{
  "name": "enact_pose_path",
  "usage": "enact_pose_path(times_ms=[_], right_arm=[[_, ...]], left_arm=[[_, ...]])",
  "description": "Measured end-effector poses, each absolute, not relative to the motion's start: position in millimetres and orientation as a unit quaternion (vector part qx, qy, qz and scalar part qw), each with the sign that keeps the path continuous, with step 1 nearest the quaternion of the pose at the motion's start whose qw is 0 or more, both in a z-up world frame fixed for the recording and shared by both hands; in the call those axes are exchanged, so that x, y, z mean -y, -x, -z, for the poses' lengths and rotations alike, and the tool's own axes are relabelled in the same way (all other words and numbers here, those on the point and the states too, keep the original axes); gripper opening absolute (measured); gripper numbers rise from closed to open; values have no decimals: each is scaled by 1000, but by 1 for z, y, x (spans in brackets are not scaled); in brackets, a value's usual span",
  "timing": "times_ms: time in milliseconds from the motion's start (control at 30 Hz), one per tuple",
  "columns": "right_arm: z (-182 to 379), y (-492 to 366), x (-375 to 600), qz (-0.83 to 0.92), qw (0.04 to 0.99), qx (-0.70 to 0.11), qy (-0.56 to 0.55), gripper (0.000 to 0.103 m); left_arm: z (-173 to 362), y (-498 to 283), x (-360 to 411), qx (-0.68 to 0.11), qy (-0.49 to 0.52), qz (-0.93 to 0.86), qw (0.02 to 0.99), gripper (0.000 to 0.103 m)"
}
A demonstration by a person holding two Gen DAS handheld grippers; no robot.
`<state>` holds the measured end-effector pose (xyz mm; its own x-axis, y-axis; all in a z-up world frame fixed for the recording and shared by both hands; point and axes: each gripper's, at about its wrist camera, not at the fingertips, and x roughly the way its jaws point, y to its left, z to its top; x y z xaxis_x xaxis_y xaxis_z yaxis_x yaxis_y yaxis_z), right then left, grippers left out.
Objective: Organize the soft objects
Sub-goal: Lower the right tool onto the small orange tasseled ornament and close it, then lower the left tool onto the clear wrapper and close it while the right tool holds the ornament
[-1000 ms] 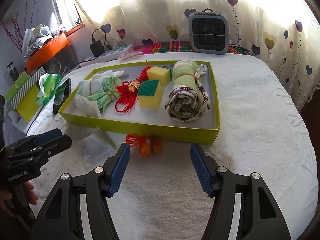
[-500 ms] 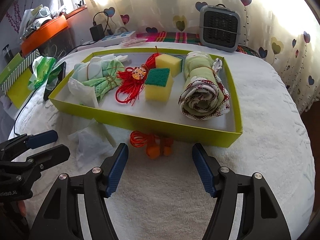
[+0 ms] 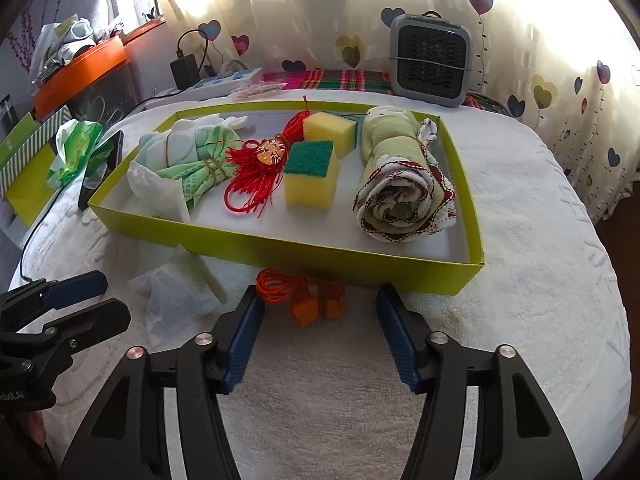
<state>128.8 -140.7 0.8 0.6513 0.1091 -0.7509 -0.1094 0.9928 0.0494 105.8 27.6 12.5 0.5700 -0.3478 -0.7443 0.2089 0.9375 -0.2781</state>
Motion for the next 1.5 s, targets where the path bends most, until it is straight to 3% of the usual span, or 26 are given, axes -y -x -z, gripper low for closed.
enact_pose_path(times_ms=[67, 400, 1500], right_arm=[[-1, -128, 144, -58, 909, -412, -7, 40], [-2, -126, 150, -62, 910, -408, -22, 27], [-7, -100, 176, -78, 918, -385, -61, 27]], left_arm=[[-13, -105, -27, -435, 78, 159, 883, 66], [-16, -105, -16, -438, 61, 167, 881, 66], [-9, -121, 31, -446, -22, 158, 881, 66]])
